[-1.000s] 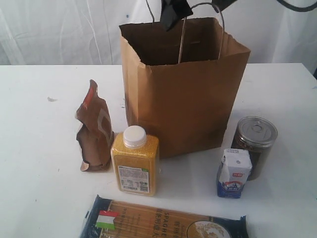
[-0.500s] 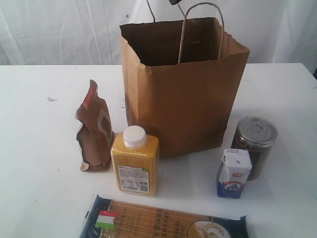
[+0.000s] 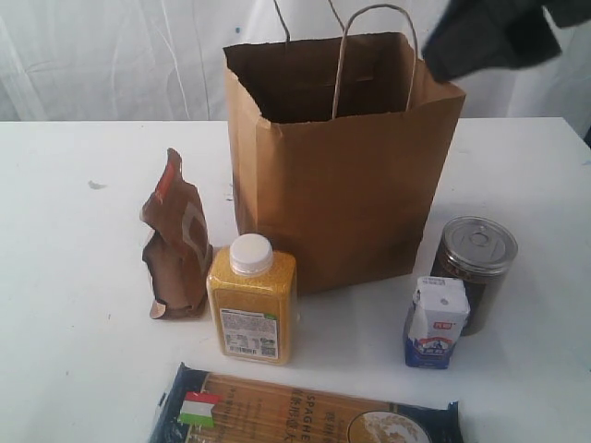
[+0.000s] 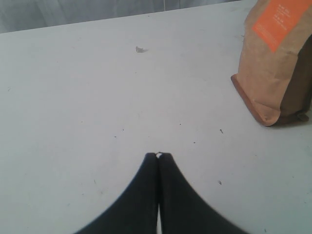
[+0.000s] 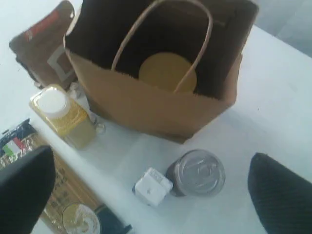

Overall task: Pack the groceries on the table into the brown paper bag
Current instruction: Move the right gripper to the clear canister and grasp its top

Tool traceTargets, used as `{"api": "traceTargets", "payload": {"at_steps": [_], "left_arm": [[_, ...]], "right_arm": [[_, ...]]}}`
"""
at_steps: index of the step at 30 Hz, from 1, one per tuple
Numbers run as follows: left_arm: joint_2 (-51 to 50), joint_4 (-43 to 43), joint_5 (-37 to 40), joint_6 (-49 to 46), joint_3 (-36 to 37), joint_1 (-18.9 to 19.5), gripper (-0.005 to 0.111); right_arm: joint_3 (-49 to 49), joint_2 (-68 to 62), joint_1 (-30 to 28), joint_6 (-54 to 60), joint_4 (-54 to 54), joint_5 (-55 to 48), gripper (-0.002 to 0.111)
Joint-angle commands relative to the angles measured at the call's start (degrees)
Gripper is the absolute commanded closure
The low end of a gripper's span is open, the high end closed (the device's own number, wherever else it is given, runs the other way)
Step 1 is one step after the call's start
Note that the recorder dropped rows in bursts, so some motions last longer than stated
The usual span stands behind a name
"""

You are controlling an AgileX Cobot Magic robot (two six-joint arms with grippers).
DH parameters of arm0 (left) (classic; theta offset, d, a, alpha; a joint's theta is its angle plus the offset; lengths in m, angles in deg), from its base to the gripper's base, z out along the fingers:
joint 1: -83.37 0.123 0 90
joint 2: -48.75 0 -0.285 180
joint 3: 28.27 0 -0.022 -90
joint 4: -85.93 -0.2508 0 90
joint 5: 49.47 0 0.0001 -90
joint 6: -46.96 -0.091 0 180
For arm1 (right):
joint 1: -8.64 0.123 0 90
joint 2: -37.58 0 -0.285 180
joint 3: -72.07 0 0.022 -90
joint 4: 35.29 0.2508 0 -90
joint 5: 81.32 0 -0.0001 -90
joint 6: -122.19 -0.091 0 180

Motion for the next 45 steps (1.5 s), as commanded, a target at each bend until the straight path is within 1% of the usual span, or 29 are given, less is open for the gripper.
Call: {"api": "traceTargets", "payload": {"at_steps": [1, 5, 7, 8, 12, 14, 16, 22, 24, 27, 30, 32, 39, 45], "left_arm": [[0.2, 0.2, -0.4, 0.0, 0.2, -0.3, 0.107], [0.2, 0.2, -0.4, 0.0, 0.2, -0.3, 0.107], [0.2, 0.2, -0.4, 0.0, 0.2, -0.3, 0.107], [0.2, 0.2, -0.4, 0.0, 0.2, -0.3, 0.107], [0.2, 0.2, -0.4, 0.0, 0.2, -0.3, 0.107], [0.2, 0.2, -0.4, 0.0, 0.2, -0.3, 0.107], [0.2, 0.2, -0.4, 0.0, 0.2, -0.3, 0.107], [0.2, 0.2, -0.4, 0.0, 0.2, -0.3, 0.107], [0.2, 0.2, -0.4, 0.0, 0.2, -0.3, 0.107], [0.2, 0.2, -0.4, 0.0, 0.2, -0.3, 0.107], [0.2, 0.2, -0.4, 0.0, 0.2, -0.3, 0.107], [0.2, 0.2, -0.4, 0.0, 0.2, -0.3, 0.107], [0.2, 0.2, -0.4, 0.0, 0.2, -0.3, 0.107], [0.2, 0.2, -0.4, 0.0, 0.2, -0.3, 0.107]], "right_arm": [[9.7, 8.3, 0.2, -1.2, -0.3, 0.3, 0.003], [17.9, 14.0, 0.2, -3.5, -0.6, 1.4, 0.004], [21.4, 15.5, 0.2, -6.0, -1.1, 1.6, 0.010], [22.5, 15.8, 0.2, -7.0, -1.3, 1.7, 0.013], [26.5, 15.5, 0.2, -11.2, -1.3, 3.0, 0.033], [27.8, 15.0, 0.2, -12.1, -1.3, 4.6, 0.039], [28.7, 14.3, 0.2, -12.2, -1.3, 6.6, 0.038], [31.2, 11.2, 0.2, -12.7, -3.2, 13.9, 0.014], [31.2, 9.5, 0.2, -14.9, -4.0, 15.6, 0.010], [31.2, 6.6, 0.2, -16.2, -5.7, 17.1, 0.008], [30.5, 2.9, -0.1, -16.2, -6.0, 16.6, 0.008], [29.8, 0.4, -1.3, -16.2, -6.0, 16.1, 0.008], [27.2, -7.1, -8.5, -15.8, -6.0, 16.8, 0.008], [25.7, -11.7, -10.8, -15.8, -5.9, 19.8, 0.008]]}}
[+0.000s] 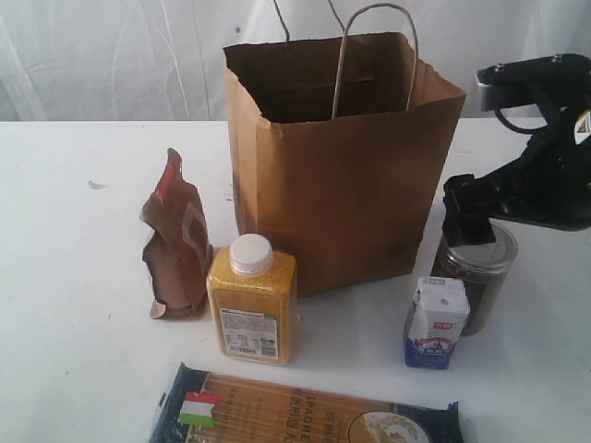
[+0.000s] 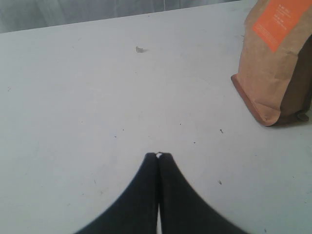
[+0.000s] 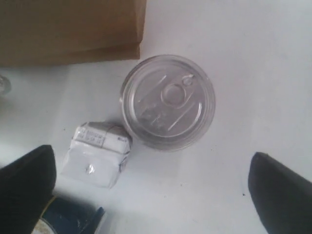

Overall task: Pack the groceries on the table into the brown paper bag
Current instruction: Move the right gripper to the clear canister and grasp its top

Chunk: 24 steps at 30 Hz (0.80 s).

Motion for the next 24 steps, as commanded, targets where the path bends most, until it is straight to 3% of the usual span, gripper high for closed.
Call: {"api": "traceTargets", "payload": {"at_steps": [1, 24], "left_arm": [[0.2, 0.2, -0.4, 0.0, 0.2, -0.3, 0.107], [0.2, 0.2, -0.4, 0.0, 0.2, -0.3, 0.107]], "right_arm": [[-1.4, -3.6, -1.3, 0.2, -0.4, 2.6, 0.008], [-2.9, -19.2, -1.7, 0.4, -1.0, 9.9, 0.008]]}}
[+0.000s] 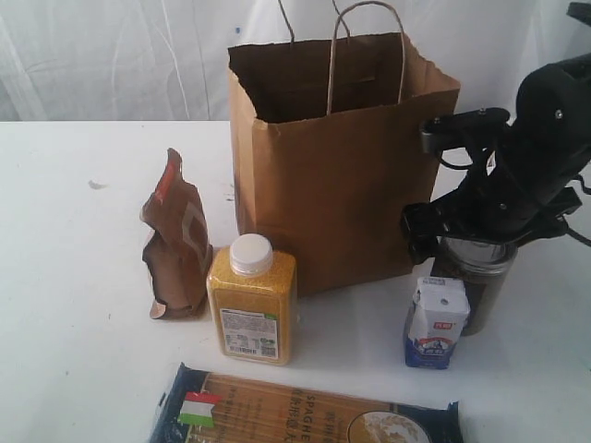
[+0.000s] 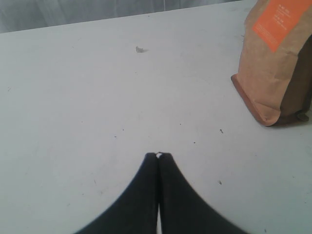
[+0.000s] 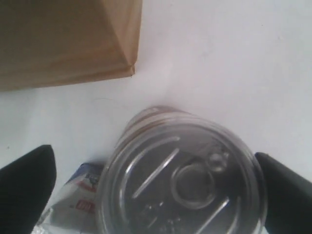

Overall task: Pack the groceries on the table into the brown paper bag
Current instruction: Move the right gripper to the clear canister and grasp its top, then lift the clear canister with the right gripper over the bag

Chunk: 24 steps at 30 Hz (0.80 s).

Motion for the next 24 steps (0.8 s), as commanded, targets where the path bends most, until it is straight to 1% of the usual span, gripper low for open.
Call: {"api": "traceTargets", "payload": {"at_steps": [1, 4, 5, 6, 8, 10, 13, 16, 18, 24], "left_arm": [[0.2, 0.2, -0.4, 0.0, 0.2, -0.3, 0.107], [0.2, 0.2, -0.4, 0.0, 0.2, -0.3, 0.107], [0.2, 0.2, -0.4, 0.0, 0.2, -0.3, 0.107], [0.2, 0.2, -0.4, 0.0, 0.2, -0.3, 0.107], [0.2, 0.2, -0.4, 0.0, 0.2, -0.3, 0.107], [0.2, 0.2, -0.4, 0.0, 0.2, -0.3, 0.107], [0.2, 0.2, -0.4, 0.0, 0.2, -0.3, 0.107], [0.2, 0.2, -0.4, 0.0, 0.2, -0.3, 0.107], [0.2, 0.2, -0.4, 0.0, 0.2, -0.3, 0.107], [0.2, 0.2, -0.4, 0.0, 0.2, -0.3, 0.107]], "right_arm": [[-0.4, -1.8, -0.7, 0.3, -0.7, 1.2, 0.009], [-0.4, -2.6, -0.7, 1.3, -0.8, 1.3, 0.012], [-0.4, -2.7, -0.7, 1.3, -0.8, 1.3, 0.015], [-0.4, -2.8, -0.7, 1.3, -0.8, 1.3, 0.021], [-0.4, -2.8, -0.7, 1.3, -0.9, 1.3, 0.038], [-0.4, -2.7, -0.7, 1.3, -0.9, 0.7, 0.059], [-0.4, -2.4, -0.7, 1.3, -1.1, -0.7, 0.086], [-0.4, -1.8, -0.7, 1.4, -1.9, -1.1, 0.102], [-0.4, -1.0, -0.7, 1.4, -2.0, -1.3, 0.108], [-0.4, 4.8, -0.7, 1.6, -2.0, -1.6, 0.108]]}}
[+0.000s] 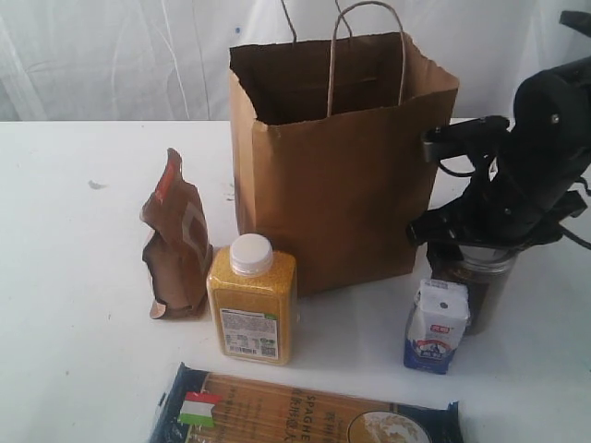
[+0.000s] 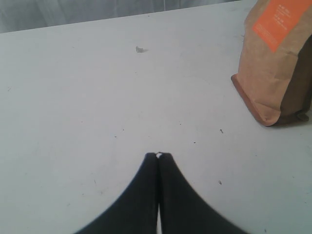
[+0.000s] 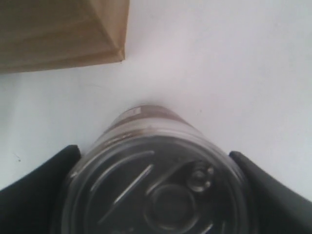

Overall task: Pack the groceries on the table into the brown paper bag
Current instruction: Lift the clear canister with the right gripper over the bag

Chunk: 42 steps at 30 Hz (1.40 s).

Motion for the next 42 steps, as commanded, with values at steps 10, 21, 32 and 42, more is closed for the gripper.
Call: {"api": "traceTargets", "payload": {"at_steps": [10, 21, 32, 42], "left_arm": [[0.2, 0.2, -0.4, 0.0, 0.2, -0.3, 0.107], [0.2, 0.2, -0.4, 0.0, 0.2, -0.3, 0.107], [0.2, 0.2, -0.4, 0.0, 0.2, -0.3, 0.107], [0.2, 0.2, -0.4, 0.0, 0.2, -0.3, 0.107]], "right_arm": [[-3.8, 14.2, -0.2, 0.6, -3.6, -7.7, 0.108], [-20.0, 23.3, -0.2, 0.6, -3.6, -13.7, 0.108], [-46.8, 7.8, 0.5, 8.4, 4.4, -17.8, 0.108], [-52.5, -3.8, 8.0, 13.2, 3.5, -21.3, 0.108]]}}
